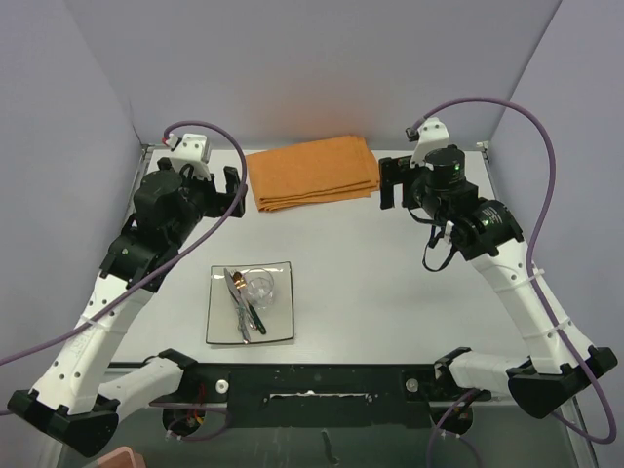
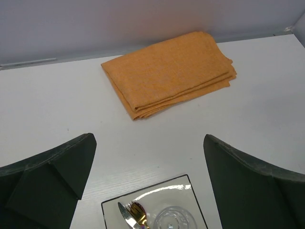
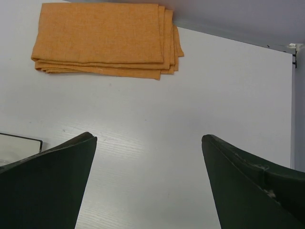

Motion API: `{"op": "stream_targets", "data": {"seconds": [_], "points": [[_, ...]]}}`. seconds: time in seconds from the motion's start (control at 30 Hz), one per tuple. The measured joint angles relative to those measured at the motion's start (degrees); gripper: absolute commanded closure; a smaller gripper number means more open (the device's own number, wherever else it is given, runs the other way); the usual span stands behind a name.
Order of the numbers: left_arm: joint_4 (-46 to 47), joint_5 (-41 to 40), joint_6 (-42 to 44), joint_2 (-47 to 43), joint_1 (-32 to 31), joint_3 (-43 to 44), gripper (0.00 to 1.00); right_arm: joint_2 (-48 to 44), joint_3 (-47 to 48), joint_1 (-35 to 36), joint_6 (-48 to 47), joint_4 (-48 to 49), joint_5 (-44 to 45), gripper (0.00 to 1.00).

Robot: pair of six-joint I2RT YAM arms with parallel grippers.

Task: Set the dinner table for one person
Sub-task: Move the plate to the center of the board.

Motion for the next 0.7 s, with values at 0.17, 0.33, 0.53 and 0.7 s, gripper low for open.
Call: {"op": "stream_targets", "data": {"seconds": [0.17, 0.33, 0.53, 0.7], "points": [[-0.02, 0.39, -0.81, 1.77, 0.24, 0.02, 0.02, 0.00, 0.07, 0.00, 0.07, -0.11, 0.31, 0.02], [-0.44, 4.76, -4.52, 11.13, 4.85, 1.70, 0.02, 0.00, -0.04, 0.00, 0.04, -0.13, 0.33, 0.02], [0.28, 10.51, -10.78, 22.56, 9.33, 0.85, 0.03, -0.22, -0.96, 0.00, -0.37, -0.55, 0.33, 0.02], [3.82, 14.71, -14.53, 27.65, 9.11, 0.70, 0.03, -0.42, -0.96, 0.00, -1.05, -0.85, 0.48, 0.02]]}}
